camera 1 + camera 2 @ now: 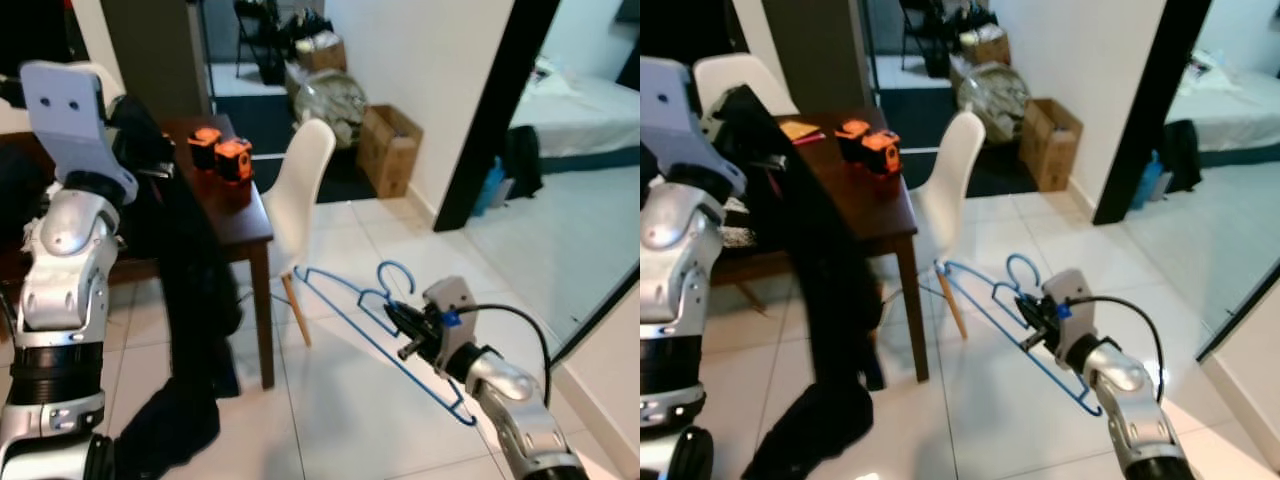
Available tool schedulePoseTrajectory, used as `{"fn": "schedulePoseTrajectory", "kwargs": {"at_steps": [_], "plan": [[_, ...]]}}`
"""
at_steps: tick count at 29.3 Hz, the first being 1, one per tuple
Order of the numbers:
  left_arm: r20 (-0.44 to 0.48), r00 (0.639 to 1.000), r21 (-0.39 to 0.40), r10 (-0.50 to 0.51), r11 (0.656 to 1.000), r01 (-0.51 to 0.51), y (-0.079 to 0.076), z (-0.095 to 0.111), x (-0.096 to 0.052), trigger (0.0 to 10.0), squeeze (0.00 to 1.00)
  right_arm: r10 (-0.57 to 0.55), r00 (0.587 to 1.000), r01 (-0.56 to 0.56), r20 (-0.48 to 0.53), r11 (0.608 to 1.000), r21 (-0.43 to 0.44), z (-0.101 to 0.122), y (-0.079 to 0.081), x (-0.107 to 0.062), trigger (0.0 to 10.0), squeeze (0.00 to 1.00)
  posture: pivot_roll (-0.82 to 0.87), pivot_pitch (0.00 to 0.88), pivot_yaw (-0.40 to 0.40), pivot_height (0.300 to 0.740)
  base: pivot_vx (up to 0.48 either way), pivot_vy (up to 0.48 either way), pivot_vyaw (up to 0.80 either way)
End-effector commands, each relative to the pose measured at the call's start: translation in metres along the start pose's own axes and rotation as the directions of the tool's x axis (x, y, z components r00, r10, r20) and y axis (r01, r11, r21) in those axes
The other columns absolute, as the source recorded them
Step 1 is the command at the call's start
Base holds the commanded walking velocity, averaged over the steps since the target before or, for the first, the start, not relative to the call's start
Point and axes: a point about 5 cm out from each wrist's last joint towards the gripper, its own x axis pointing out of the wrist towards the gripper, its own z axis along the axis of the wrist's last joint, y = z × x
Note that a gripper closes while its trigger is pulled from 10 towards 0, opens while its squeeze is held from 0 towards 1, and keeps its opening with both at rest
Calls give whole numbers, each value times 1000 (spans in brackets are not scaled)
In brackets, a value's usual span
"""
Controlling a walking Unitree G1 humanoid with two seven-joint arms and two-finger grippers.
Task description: Hang hanger
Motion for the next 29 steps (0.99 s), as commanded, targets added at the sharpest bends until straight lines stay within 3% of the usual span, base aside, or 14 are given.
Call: {"fn": "schedulePoseTrajectory", "kwargs": {"at_steps": [1,9,14,20,24,29], "plan": [[29,999,29,31,999,-32,12,8,3,10000,0,33,999,-33,26,999,5,3,7,5,10000,0,4,0,-13,740,480,0,781],[66,998,29,22,999,-24,11,18,12,10000,0,19,1000,-19,23,1000,13,3,7,5,10000,0,3,0,-10,740,480,0,769],[148,989,36,-18,999,13,8,41,30,10000,0,4,999,-5,34,999,31,4,5,5,10000,0,5,0,-10,740,480,0,0],[240,971,36,8,999,-17,19,69,51,10000,0,-9,999,8,34,999,41,4,4,5,10000,0,9,0,-9,740,480,0,0],[276,961,29,-13,1000,5,15,79,57,10000,0,-14,999,13,31,999,44,4,4,6,10000,0,8,0,-10,740,480,0,0],[379,921,4,-92,995,98,-3,109,66,10000,0,-21,999,20,28,999,51,4,3,5,10000,0,10,0,-15,740,480,0,0]]}}
